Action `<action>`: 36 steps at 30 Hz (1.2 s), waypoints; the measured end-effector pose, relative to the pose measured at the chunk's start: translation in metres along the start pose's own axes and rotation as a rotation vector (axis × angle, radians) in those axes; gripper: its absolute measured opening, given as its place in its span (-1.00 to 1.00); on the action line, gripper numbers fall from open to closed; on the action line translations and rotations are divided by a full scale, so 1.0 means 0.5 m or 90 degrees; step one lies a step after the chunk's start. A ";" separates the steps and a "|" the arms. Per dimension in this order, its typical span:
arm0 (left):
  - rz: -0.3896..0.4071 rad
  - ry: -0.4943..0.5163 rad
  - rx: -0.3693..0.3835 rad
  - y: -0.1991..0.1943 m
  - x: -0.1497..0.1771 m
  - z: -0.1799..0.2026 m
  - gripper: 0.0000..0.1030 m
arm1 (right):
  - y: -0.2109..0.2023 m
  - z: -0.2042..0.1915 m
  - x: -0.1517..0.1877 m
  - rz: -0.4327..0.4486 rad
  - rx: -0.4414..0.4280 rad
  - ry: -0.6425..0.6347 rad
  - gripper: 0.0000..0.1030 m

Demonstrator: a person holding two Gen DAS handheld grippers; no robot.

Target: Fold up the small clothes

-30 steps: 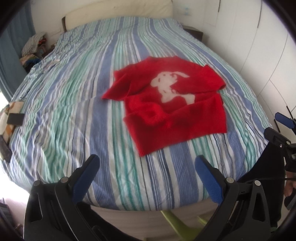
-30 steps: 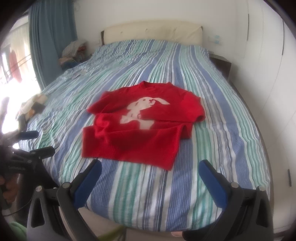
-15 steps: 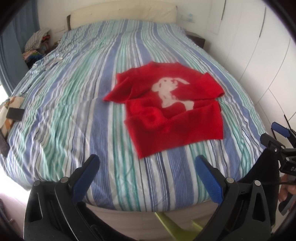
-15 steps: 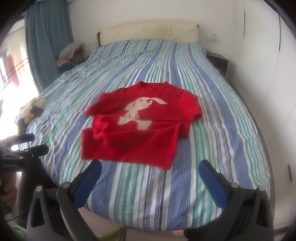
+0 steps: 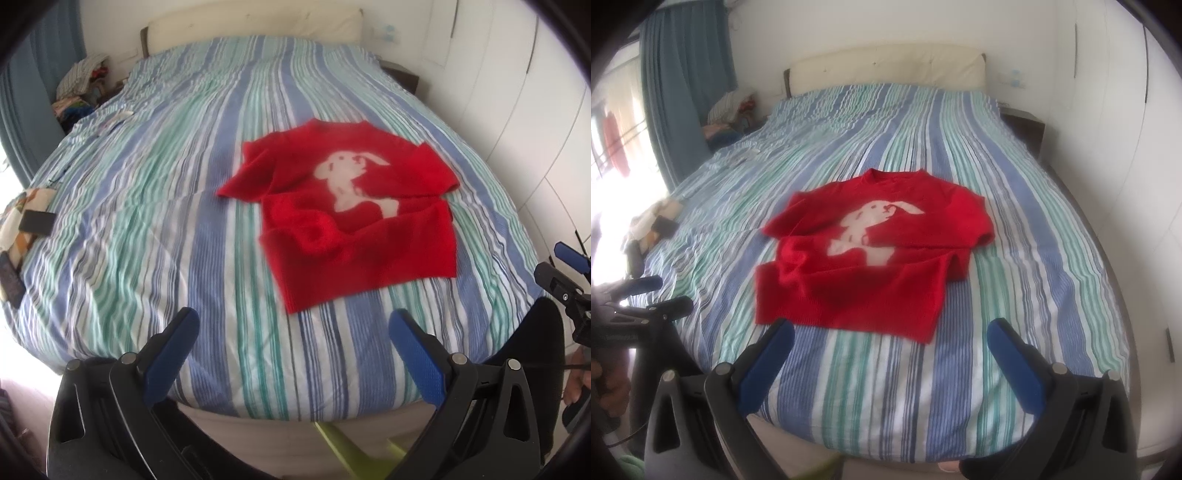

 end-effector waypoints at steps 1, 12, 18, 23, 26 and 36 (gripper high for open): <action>0.001 0.002 -0.002 0.000 0.000 0.002 0.99 | 0.002 0.001 0.002 -0.002 -0.001 0.001 0.99; 0.002 0.015 -0.022 0.002 -0.001 0.003 0.99 | 0.013 0.011 0.005 -0.013 0.003 0.011 0.99; -0.002 0.014 -0.033 0.010 0.001 -0.009 0.99 | 0.017 0.000 0.001 -0.015 0.000 0.000 0.99; -0.005 -0.007 -0.038 0.012 0.003 -0.030 0.99 | 0.018 -0.004 -0.004 -0.015 0.001 -0.007 0.99; -0.008 -0.017 -0.040 0.014 0.004 -0.041 0.99 | 0.013 -0.005 -0.005 -0.009 0.003 -0.008 0.99; -0.022 -0.019 -0.034 0.028 0.007 -0.034 0.99 | 0.019 0.008 0.002 -0.012 0.004 0.003 0.99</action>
Point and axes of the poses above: each gripper's, at about its wrist camera, not at the fingertips, and y roughly the way its jaws point, z to its right, x to its underside, the point moved 2 cm from there along y, roughly the way its jaws point, and after that the axes turned 2 degrees about x, right-handed, at the moved point
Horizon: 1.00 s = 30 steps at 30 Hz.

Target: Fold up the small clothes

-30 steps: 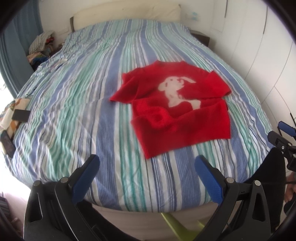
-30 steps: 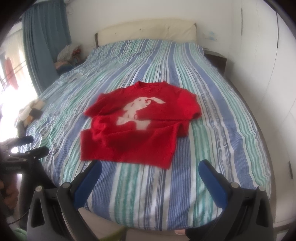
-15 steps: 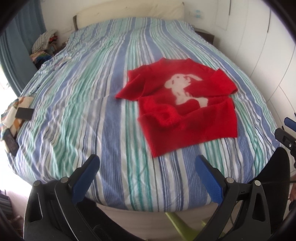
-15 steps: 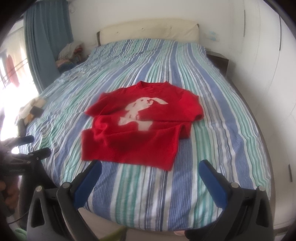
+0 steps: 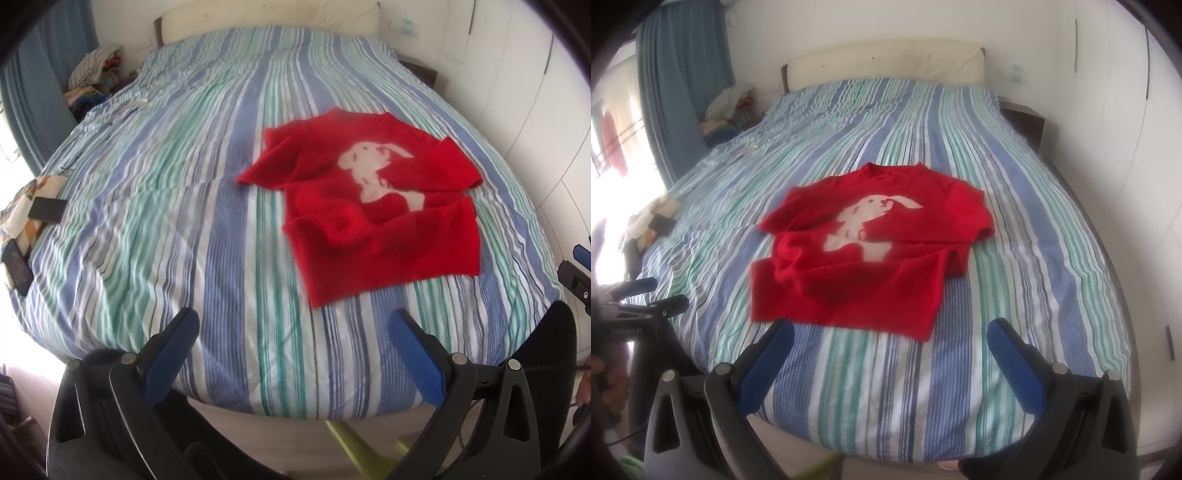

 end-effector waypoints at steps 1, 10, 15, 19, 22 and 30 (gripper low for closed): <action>0.001 0.002 0.000 0.000 0.000 0.002 0.99 | 0.002 0.002 0.001 -0.002 0.000 0.002 0.99; -0.006 0.003 -0.001 0.010 0.003 0.003 0.99 | 0.009 0.002 0.005 -0.007 0.001 0.002 0.99; -0.009 0.005 0.018 0.033 0.007 -0.005 0.99 | 0.012 0.002 0.008 -0.009 0.002 0.003 0.99; -0.043 -0.008 0.047 0.124 0.013 -0.039 0.98 | 0.031 0.011 0.016 0.009 -0.002 -0.010 0.99; -0.074 -0.040 0.099 0.193 0.013 -0.055 0.97 | 0.082 0.036 0.033 -0.005 0.036 -0.039 0.99; -0.092 -0.033 0.159 0.314 -0.016 -0.004 0.66 | 0.285 0.121 0.053 -0.080 -0.064 0.039 0.99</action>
Point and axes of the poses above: each gripper's, at about its wrist camera, not at the fingertips, and y roughly the way its jaws point, z to its right, x to its underside, the point moved 2 cm from there along y, roughly the way its jaws point, and after that the axes turned 2 degrees about x, right-handed, at the moved point
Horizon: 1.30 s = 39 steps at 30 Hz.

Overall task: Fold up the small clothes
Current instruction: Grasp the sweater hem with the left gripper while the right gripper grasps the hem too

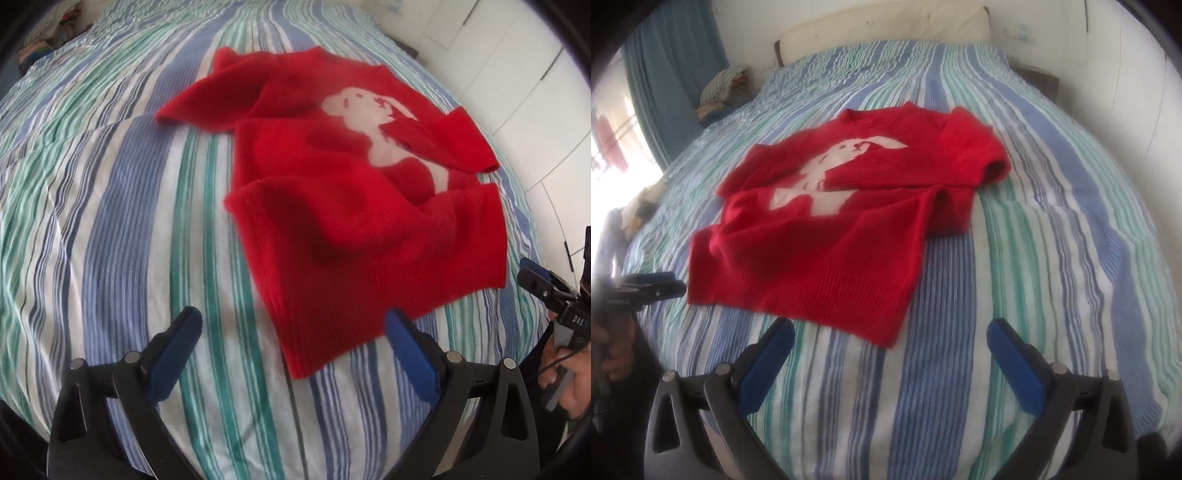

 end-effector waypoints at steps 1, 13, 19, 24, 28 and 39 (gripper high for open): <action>-0.012 -0.009 0.012 0.010 0.000 -0.003 0.43 | 0.031 0.010 -0.004 -0.012 -0.020 0.022 0.98; -0.050 0.014 0.123 -0.162 0.069 -0.019 -0.95 | -0.073 0.035 0.029 -0.108 -0.176 0.094 -0.91; -0.114 0.026 0.038 -0.080 0.122 -0.018 -0.96 | -0.040 0.036 0.102 -0.219 -0.079 0.073 -0.92; -0.091 0.019 0.017 -0.110 0.134 -0.026 -0.97 | 0.013 0.014 0.120 -0.265 -0.032 0.050 -0.92; -0.106 0.012 0.012 -0.083 0.130 -0.030 -0.97 | -0.009 -0.009 0.102 -0.253 -0.010 0.018 -0.92; -0.102 -0.049 0.021 -0.036 0.140 -0.057 -0.87 | 0.087 0.009 0.133 -0.299 0.034 0.057 -0.95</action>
Point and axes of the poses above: each gripper's, at about its wrist camera, not at the fingertips, and y roughly the way its jaws point, z to its right, x to its underside, the point moved 2 cm from there along y, roughly the way its jaws point, and after that the axes turned 2 degrees about x, right-handed, at the moved point
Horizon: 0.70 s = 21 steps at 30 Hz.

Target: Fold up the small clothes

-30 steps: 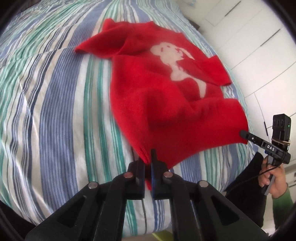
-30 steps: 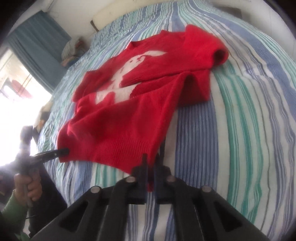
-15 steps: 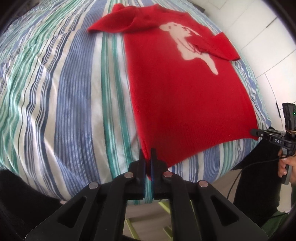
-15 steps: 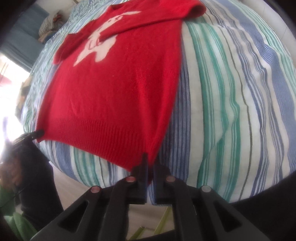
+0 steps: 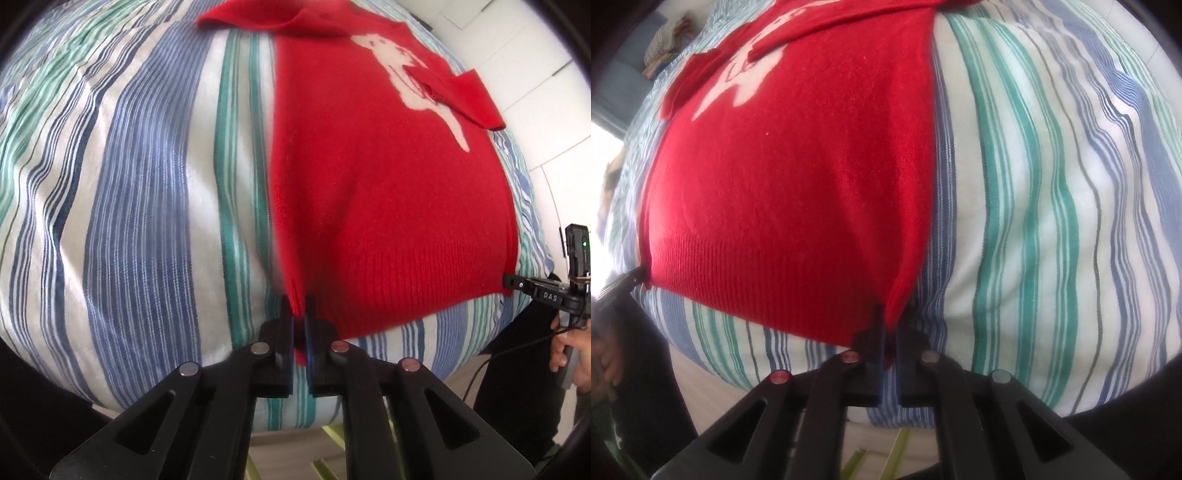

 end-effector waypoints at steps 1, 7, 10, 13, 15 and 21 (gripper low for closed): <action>-0.002 -0.003 0.005 -0.005 0.001 0.001 -0.87 | -0.003 0.001 -0.001 -0.002 -0.006 0.004 -0.93; -0.014 -0.012 -0.045 -0.066 0.024 -0.004 0.42 | -0.098 0.022 -0.004 0.008 0.041 -0.044 0.07; 0.024 -0.016 -0.071 -0.121 0.027 -0.015 0.43 | -0.194 0.010 -0.058 0.083 0.123 -0.135 0.07; 0.071 -0.052 -0.081 -0.178 0.020 -0.046 0.43 | -0.255 -0.055 -0.154 0.188 0.141 -0.257 0.33; 0.097 -0.076 -0.081 -0.212 0.018 -0.070 0.43 | -0.249 -0.116 -0.221 0.239 0.106 -0.354 0.46; 0.128 -0.121 -0.094 -0.226 0.017 -0.069 0.47 | -0.034 -0.287 -0.348 0.252 0.182 -0.559 0.43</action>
Point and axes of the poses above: each gripper's, at about its wrist camera, not at the fingertips, and y roughly the way its jaws point, z to its right, x to its underside, the point moved 2 cm from there along y, roughly the way its jaws point, and after that the axes turned 2 degrees about x, right-handed, at the moved point
